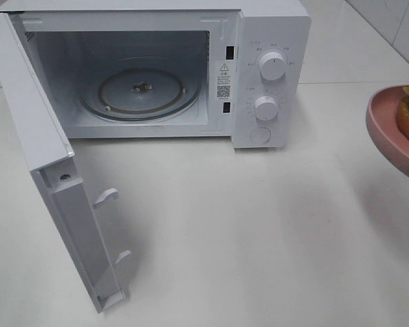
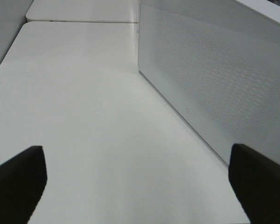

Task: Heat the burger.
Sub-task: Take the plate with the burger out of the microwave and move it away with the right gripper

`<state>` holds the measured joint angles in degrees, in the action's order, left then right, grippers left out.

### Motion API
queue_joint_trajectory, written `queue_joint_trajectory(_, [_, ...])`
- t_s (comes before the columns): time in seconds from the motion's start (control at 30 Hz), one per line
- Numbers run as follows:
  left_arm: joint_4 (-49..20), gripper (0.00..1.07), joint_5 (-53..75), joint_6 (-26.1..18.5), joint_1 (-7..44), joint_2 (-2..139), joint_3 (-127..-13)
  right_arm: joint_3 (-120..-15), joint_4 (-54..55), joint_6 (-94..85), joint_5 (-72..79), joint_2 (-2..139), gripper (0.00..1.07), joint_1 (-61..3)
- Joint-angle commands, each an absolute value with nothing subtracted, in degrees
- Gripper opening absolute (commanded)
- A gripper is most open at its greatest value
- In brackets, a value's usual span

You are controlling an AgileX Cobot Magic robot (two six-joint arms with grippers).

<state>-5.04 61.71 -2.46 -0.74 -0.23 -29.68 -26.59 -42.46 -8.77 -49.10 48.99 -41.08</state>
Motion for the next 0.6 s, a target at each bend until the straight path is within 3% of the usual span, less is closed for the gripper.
queue_joint_trajectory(0.03, [-5.1, 0.98, 61.2, -2.5, -1.0, -0.7, -29.5, -27.0, -46.6, -5.7, -48.9, 50.3, 0.0, -41.0])
queue_joint_trajectory(0.6, [-5.1, 0.98, 61.2, -2.5, -1.0, -0.7, -29.5, -27.2, -48.9, 12.9, -51.0, 62.2, 0.0, -41.0])
